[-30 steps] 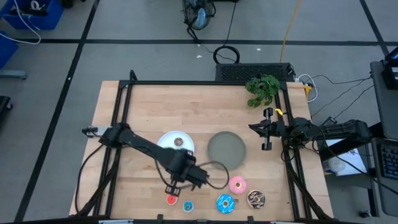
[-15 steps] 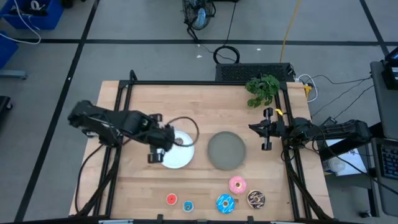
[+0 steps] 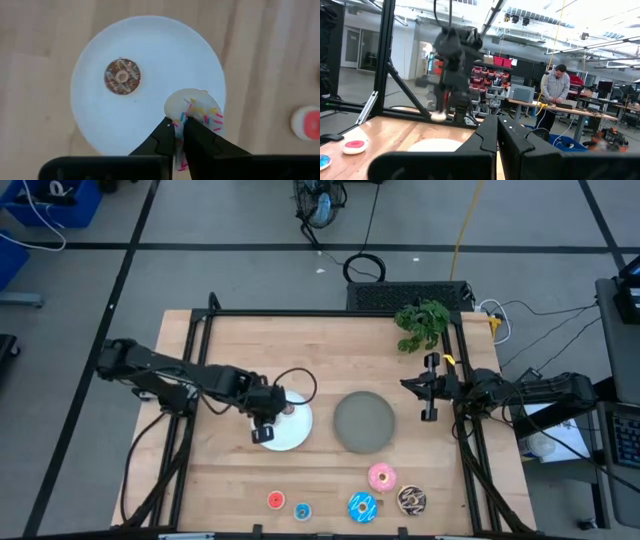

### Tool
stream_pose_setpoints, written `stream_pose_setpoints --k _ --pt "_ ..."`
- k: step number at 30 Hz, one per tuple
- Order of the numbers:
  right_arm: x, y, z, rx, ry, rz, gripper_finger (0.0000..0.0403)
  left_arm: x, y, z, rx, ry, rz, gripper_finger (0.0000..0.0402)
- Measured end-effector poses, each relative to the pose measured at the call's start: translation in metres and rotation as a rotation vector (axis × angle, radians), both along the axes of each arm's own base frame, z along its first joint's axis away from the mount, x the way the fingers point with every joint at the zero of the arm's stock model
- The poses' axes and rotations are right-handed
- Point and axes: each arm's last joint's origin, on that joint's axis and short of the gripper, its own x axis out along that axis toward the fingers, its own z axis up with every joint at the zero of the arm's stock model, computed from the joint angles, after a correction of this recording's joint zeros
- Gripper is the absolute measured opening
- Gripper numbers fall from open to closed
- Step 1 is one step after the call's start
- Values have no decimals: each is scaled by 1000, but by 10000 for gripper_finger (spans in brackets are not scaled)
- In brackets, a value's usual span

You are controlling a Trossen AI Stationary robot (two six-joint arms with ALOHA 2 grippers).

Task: Pick & Place donuts
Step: Put the small white doughnut on the white plate

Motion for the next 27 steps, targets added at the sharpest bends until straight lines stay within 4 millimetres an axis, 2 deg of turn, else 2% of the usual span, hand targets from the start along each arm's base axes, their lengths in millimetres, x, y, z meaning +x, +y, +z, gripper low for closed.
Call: stream_pose_setpoints --k 6,11,22,27 --pt "0 0 0 0 -1 -2 0 -5 10 -41 -18 46 111 14" --pt "0 0 1 0 -9 -3 0 -10 10 -65 -49 58 165 32" --pt "0 0 2 0 -18 -3 0 -26 5 -92 -83 94 265 42" --pt "0 0 2 1 -22 -3 0 -31 6 -99 -80 114 262 82"
